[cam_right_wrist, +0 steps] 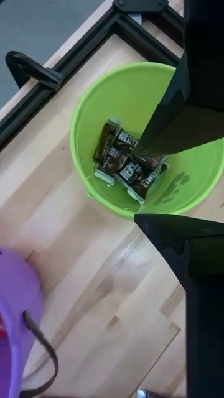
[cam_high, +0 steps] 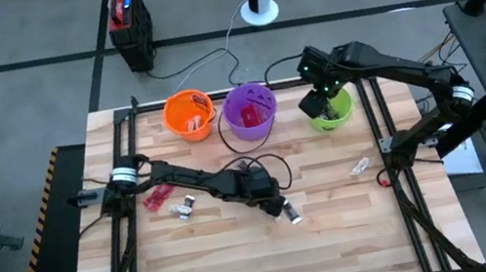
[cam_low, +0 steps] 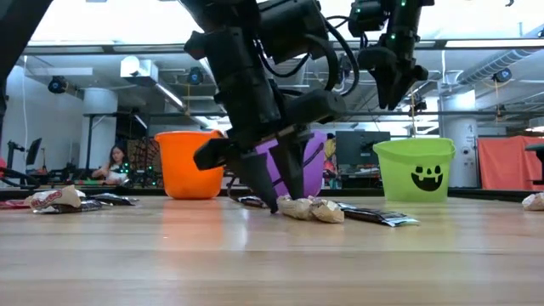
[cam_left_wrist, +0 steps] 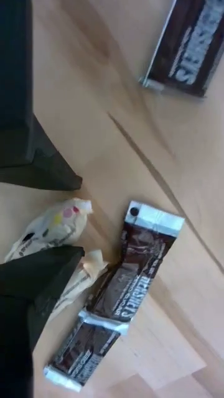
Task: Sort candy by brand, put in halloween buckets
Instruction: Put the white chocolate bar into the orange bucket
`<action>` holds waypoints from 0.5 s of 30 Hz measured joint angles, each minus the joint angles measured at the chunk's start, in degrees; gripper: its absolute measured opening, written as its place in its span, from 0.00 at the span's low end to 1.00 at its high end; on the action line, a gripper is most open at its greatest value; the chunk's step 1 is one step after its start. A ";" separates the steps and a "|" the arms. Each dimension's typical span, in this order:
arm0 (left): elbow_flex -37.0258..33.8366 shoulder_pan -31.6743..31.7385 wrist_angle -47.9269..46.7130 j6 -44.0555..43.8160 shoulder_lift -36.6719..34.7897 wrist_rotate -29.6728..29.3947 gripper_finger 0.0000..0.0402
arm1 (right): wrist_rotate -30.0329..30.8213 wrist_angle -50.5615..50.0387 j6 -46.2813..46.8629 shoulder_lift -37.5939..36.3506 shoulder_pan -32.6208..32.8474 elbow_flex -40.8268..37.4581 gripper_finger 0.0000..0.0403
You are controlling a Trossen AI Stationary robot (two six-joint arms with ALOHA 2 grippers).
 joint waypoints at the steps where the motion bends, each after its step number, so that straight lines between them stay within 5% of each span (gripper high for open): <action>1: 0.00 -0.02 0.01 0.34 0.00 -0.60 0.32 | 0.00 -0.03 0.00 0.00 0.00 -0.27 0.37; 8: 0.11 0.13 0.40 1.02 -0.05 -1.08 0.03 | 0.00 1.21 -0.02 0.00 0.00 -1.81 0.37; 15: -0.02 0.11 -4.17 3.68 -4.85 1.12 0.00 | -0.01 1.55 -0.07 0.00 0.00 -1.93 0.37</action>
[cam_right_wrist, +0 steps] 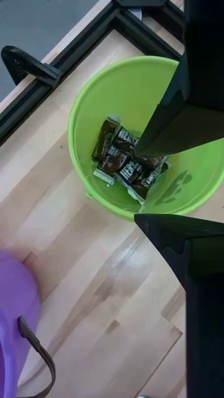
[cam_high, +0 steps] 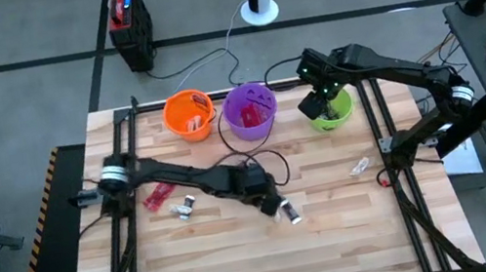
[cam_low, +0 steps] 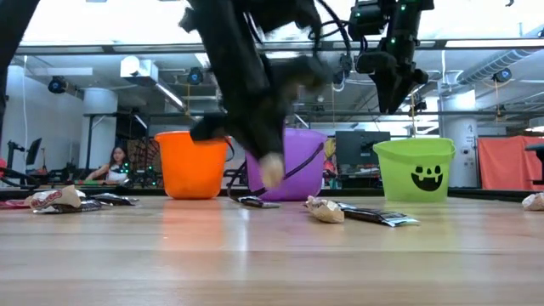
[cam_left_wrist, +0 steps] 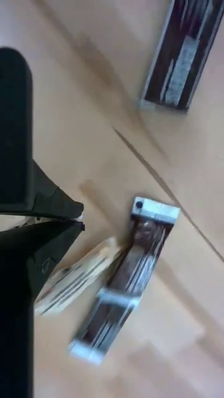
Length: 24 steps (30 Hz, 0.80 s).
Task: Sort candy by brand, put in halloween buckets
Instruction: Put the white chocolate bar into the orange bucket
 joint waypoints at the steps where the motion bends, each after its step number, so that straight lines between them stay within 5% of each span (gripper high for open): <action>1: 0.00 0.00 -1.83 0.75 -2.07 -0.02 0.00 | 0.01 0.02 -0.04 0.00 0.00 0.00 0.37; 6: 0.00 1.59 -9.65 5.14 -14.50 -2.14 0.00 | -0.02 0.83 0.00 0.00 0.08 0.00 0.37; 9: 0.00 4.36 -14.52 8.59 -22.92 -8.51 0.00 | -0.98 1.60 0.50 0.00 0.13 0.00 0.37; 14: 0.02 15.33 -22.58 18.95 -34.50 -17.12 0.00 | -4.66 2.83 2.43 0.00 0.51 0.00 0.37; 24: -0.21 46.55 -25.71 44.29 -36.80 -4.44 0.00 | -7.59 2.44 10.75 -0.24 3.43 0.00 0.37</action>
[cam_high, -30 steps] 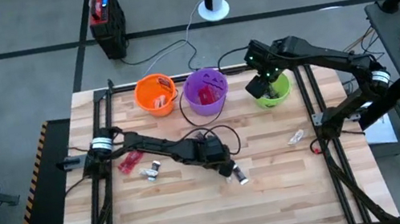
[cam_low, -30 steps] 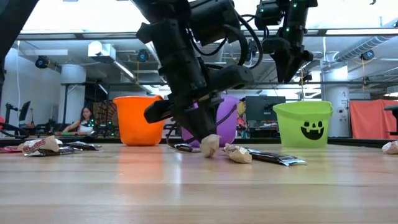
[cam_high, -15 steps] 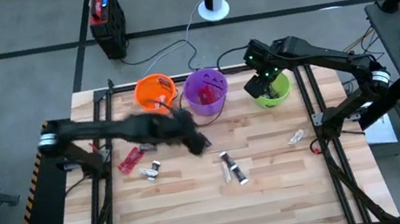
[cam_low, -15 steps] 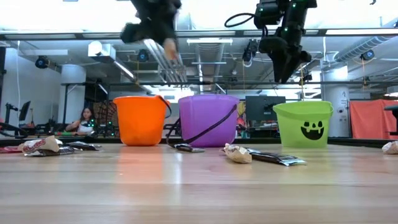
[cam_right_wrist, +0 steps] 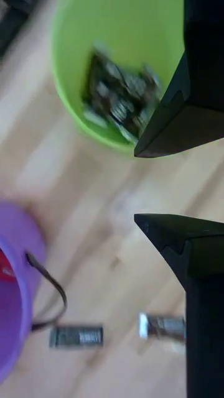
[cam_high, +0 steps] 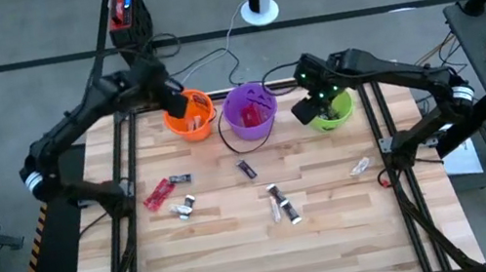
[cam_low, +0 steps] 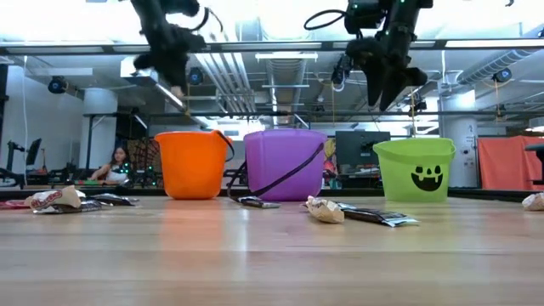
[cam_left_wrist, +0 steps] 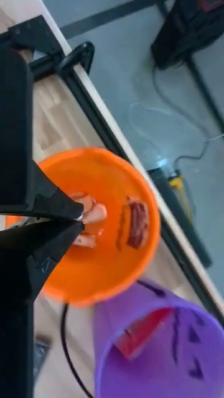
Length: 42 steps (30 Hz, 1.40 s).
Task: Sort candy by brand, put in halloween buckets
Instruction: Put the white chocolate bar into the orange bucket
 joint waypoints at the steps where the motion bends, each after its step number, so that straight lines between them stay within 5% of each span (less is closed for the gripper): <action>1: -0.01 1.63 -0.01 1.57 0.84 1.95 0.00 | -1.29 -0.13 1.11 -0.21 0.44 0.00 0.37; 10: -0.01 5.96 0.11 15.79 9.66 5.21 0.00 | -14.59 -0.57 16.49 -5.35 9.61 0.00 0.37; 17: 0.13 5.95 -0.57 24.51 15.23 7.67 0.00 | -16.30 -6.43 34.31 -7.97 23.08 0.02 0.37; 23: 0.45 6.02 -0.46 26.08 17.74 8.07 0.00 | -16.29 -23.63 47.15 -5.67 32.54 -0.42 0.37; 36: 0.45 6.13 2.36 26.57 18.68 8.94 0.18 | -15.39 -21.80 56.10 -6.18 34.55 -16.89 0.54; 42: 0.73 5.94 2.41 23.44 16.76 8.99 0.24 | -12.16 -12.44 58.20 -6.16 34.49 -26.53 0.58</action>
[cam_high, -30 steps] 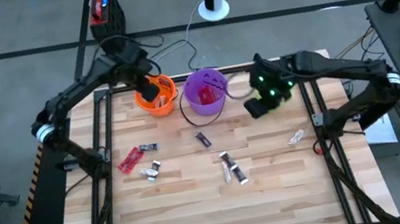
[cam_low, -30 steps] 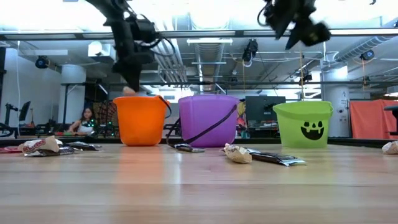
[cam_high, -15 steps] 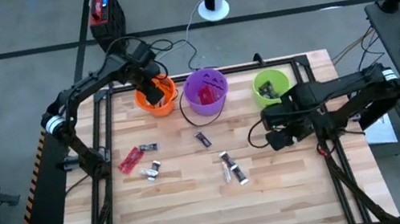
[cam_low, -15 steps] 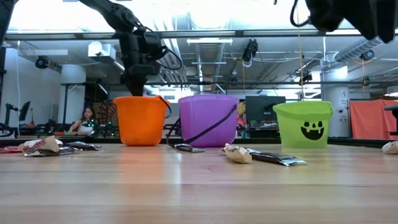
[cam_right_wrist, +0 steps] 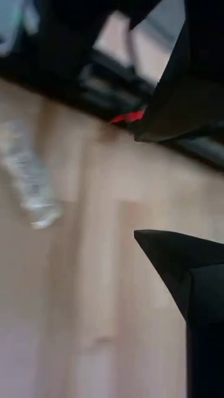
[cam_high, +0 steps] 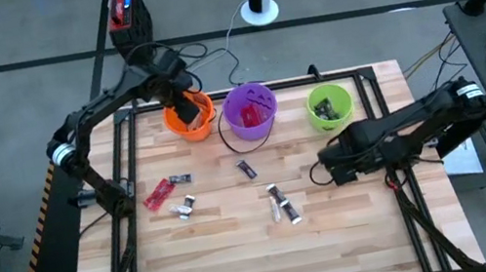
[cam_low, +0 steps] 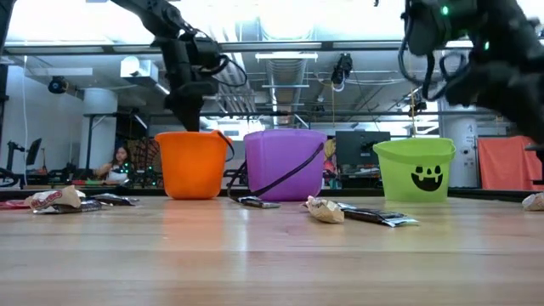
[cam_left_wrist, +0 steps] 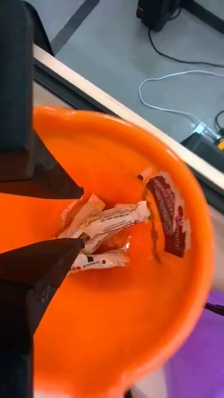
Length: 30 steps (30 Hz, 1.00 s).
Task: Sort candy by brand, put in halloween buckets
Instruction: Put the white chocolate bar into the orange bucket
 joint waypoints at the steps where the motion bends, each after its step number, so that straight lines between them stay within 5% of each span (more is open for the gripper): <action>1: 0.29 -0.21 0.06 -0.86 -0.41 0.00 0.24 | 1.76 1.87 0.90 0.02 -0.10 -1.45 0.59; 7: 1.56 -1.25 2.17 -3.55 -4.68 2.10 0.23 | 8.66 11.17 6.45 0.04 -2.27 -9.66 0.59; 17: 3.49 -1.61 5.22 -6.75 -9.73 2.46 0.23 | 9.37 25.23 9.40 -0.08 -4.22 -19.00 0.53; 30: 4.11 -4.49 8.01 -8.29 -12.03 2.69 0.23 | 11.58 27.18 7.23 -0.02 -4.20 -19.85 0.11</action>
